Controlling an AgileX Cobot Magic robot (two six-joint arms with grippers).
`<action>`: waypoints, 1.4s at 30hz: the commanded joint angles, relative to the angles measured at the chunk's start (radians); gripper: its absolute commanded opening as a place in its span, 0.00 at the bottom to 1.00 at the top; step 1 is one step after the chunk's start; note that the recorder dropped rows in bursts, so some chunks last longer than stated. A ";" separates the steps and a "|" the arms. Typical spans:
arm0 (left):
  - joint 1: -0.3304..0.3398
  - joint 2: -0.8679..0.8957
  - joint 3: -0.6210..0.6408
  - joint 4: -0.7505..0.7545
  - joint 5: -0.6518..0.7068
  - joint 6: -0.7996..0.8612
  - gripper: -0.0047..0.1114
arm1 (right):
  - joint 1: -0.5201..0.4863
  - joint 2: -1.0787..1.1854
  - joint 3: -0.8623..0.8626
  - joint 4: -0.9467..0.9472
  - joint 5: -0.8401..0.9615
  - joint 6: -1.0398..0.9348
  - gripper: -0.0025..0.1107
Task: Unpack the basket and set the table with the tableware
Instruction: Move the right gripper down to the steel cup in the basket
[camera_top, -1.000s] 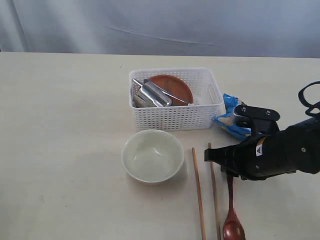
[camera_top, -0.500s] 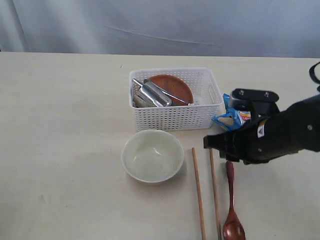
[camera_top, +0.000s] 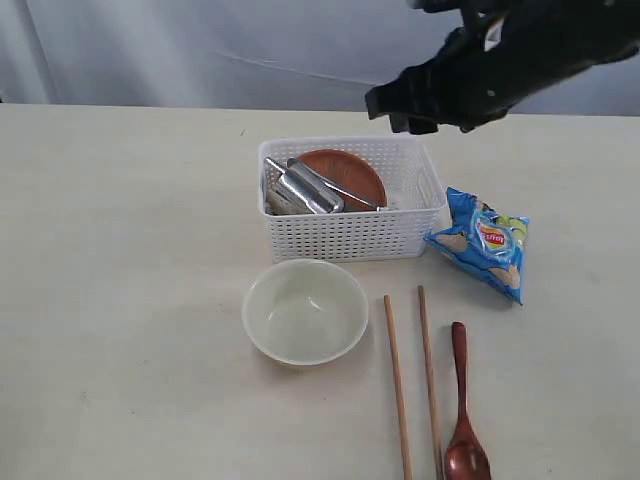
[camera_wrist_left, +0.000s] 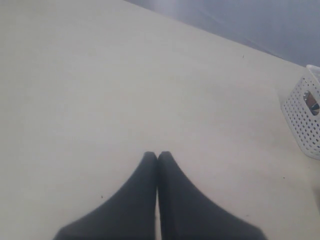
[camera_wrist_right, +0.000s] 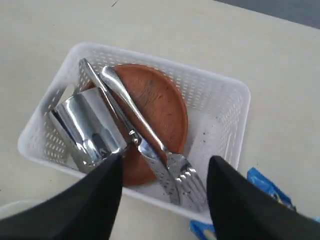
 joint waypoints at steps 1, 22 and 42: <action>-0.007 -0.002 0.006 -0.003 -0.005 -0.002 0.04 | -0.007 0.165 -0.192 0.000 0.119 -0.117 0.48; -0.007 -0.002 0.006 -0.003 -0.005 -0.002 0.04 | 0.043 0.528 -0.587 0.358 0.218 -0.235 0.48; -0.036 -0.002 0.006 -0.003 -0.005 -0.002 0.04 | 0.131 0.688 -0.770 0.052 0.420 0.163 0.43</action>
